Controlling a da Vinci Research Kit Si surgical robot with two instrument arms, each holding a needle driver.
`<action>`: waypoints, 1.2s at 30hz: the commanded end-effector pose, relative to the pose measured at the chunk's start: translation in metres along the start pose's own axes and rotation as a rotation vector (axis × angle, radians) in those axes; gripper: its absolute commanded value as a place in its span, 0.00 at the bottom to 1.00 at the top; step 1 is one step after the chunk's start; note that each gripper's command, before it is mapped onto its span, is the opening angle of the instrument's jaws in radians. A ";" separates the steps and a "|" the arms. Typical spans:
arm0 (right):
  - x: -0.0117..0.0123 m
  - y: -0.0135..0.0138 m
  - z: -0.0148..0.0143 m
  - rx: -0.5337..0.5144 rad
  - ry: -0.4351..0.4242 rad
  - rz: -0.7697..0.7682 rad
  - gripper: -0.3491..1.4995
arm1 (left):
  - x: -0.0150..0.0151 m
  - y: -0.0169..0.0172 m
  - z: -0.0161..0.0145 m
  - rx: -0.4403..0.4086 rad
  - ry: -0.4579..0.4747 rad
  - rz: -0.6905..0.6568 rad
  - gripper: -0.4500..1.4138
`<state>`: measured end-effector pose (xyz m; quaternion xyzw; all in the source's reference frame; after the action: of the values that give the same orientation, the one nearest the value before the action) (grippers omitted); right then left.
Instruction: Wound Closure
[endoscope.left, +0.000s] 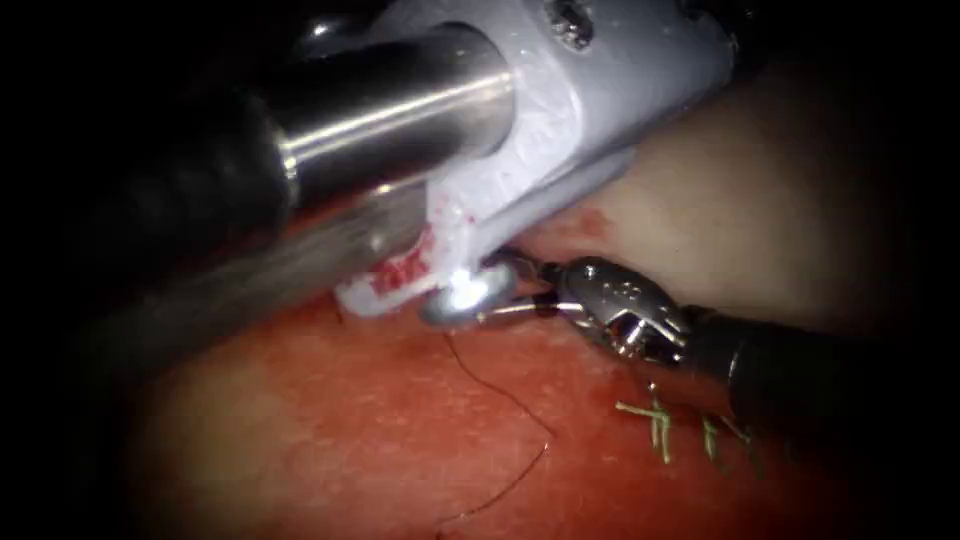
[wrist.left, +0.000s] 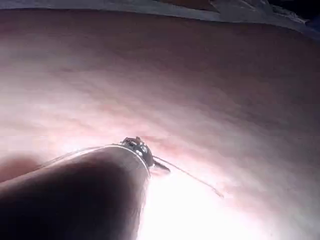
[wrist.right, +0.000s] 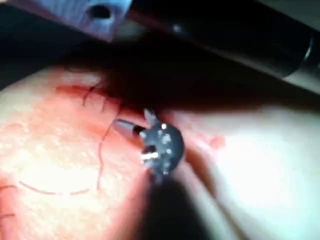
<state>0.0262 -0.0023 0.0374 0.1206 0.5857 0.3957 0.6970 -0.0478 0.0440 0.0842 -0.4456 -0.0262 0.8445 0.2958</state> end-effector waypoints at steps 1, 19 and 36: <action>-0.0003 -0.0001 0.0011 0.006 -0.002 -0.002 0.88 | 0.0005 -0.0008 -0.0001 0.013 -0.010 -0.007 0.70; -0.0005 -0.0007 0.0010 0.016 -0.001 -0.004 0.89 | -0.0061 -0.0049 -0.0174 -0.013 -0.055 -0.001 0.77; -0.0007 -0.0011 0.0014 0.023 -0.008 -0.005 0.89 | -0.0137 -0.0055 -0.0268 0.035 -0.055 0.026 0.75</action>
<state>0.0272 -0.0031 0.0372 0.1283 0.5868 0.3871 0.6996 -0.0180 0.0345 0.0796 -0.4162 -0.0144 0.8609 0.2923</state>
